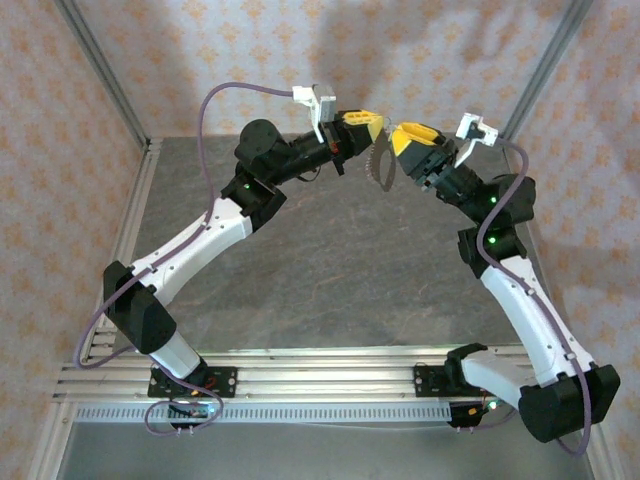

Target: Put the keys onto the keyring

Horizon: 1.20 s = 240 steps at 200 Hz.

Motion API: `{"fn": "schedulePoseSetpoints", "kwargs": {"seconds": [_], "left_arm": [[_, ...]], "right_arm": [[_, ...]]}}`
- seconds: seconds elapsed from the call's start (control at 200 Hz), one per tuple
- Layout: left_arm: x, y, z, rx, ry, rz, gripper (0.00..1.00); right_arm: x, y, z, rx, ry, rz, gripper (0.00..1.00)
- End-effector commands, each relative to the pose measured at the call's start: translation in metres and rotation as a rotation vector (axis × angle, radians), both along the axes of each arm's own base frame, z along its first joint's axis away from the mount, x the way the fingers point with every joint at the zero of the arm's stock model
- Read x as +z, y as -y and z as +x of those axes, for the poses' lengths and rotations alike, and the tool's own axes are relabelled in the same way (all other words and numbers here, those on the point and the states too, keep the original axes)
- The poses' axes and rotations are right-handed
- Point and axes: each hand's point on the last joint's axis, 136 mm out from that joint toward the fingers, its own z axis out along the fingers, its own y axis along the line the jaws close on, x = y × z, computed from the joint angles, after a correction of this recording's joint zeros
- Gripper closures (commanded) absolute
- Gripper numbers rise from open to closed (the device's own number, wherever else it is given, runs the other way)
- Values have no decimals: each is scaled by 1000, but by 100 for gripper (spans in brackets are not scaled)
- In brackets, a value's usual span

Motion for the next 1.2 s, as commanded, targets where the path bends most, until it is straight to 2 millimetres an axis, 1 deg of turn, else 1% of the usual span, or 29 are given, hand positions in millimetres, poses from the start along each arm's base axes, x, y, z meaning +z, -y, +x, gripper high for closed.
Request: {"fn": "schedulePoseSetpoints", "kwargs": {"seconds": [0.0, 0.065, 0.15, 0.175, 0.49, 0.706, 0.841, 1.081, 1.111, 1.156, 1.196], "left_arm": [[27, -4, -15, -34, 67, -46, 100], [28, -4, -15, -36, 67, -47, 100], [28, -4, -16, -36, 68, -46, 100], [28, -3, -15, -36, 69, -45, 100], [28, -4, -14, -31, 69, -50, 100], [27, -3, -14, -34, 65, -50, 100], [26, -2, -14, -39, 63, -50, 100], [25, -1, -13, -40, 58, -49, 100], [27, -1, -14, -40, 61, -51, 100], [27, -1, -14, -40, 60, -50, 100], [28, -1, -15, -41, 63, -51, 100]], "right_arm": [[10, -4, -8, 20, 56, -25, 73], [7, -5, -6, 19, 49, -29, 81], [4, -5, -6, 16, 43, -31, 97], [3, -5, -5, 15, 41, -34, 100], [-11, -9, -5, 42, 7, -46, 100], [-19, -22, -11, 103, 0, -91, 100], [-26, -31, -9, 135, -21, -136, 100], [-32, -26, -1, 70, -45, -156, 100], [-32, -25, -1, 62, -47, -160, 97], [-32, -23, -3, 51, -45, -168, 90], [-31, -21, -5, 37, -43, -172, 86]]}}
